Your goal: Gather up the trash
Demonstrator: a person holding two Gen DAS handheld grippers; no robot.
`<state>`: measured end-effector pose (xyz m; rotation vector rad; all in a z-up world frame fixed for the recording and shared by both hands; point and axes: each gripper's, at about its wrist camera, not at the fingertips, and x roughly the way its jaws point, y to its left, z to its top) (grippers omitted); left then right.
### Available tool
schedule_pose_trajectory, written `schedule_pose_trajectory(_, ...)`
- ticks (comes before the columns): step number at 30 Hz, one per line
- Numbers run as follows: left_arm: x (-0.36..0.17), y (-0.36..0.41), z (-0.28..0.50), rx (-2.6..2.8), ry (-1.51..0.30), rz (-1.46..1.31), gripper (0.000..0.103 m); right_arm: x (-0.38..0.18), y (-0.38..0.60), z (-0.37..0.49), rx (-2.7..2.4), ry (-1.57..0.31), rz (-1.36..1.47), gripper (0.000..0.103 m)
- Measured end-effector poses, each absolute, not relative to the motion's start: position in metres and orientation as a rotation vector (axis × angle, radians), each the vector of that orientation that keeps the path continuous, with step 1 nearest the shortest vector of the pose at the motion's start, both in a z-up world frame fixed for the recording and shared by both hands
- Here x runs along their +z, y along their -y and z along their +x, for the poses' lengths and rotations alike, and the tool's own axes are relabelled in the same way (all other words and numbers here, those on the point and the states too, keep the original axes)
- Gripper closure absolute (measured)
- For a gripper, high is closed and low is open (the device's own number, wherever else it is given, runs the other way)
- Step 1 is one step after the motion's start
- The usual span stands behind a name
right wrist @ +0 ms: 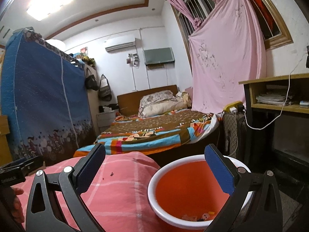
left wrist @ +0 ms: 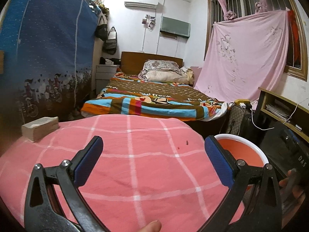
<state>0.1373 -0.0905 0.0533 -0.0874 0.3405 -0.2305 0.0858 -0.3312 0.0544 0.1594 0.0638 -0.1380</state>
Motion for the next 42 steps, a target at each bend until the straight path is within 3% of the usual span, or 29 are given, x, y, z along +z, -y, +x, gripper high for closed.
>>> schedule_pose_trajectory(42,0.048,-0.007,0.039,-0.141,-0.245,-0.097,0.011,0.052,0.235,-0.015,-0.081,0.0,0.086,0.0)
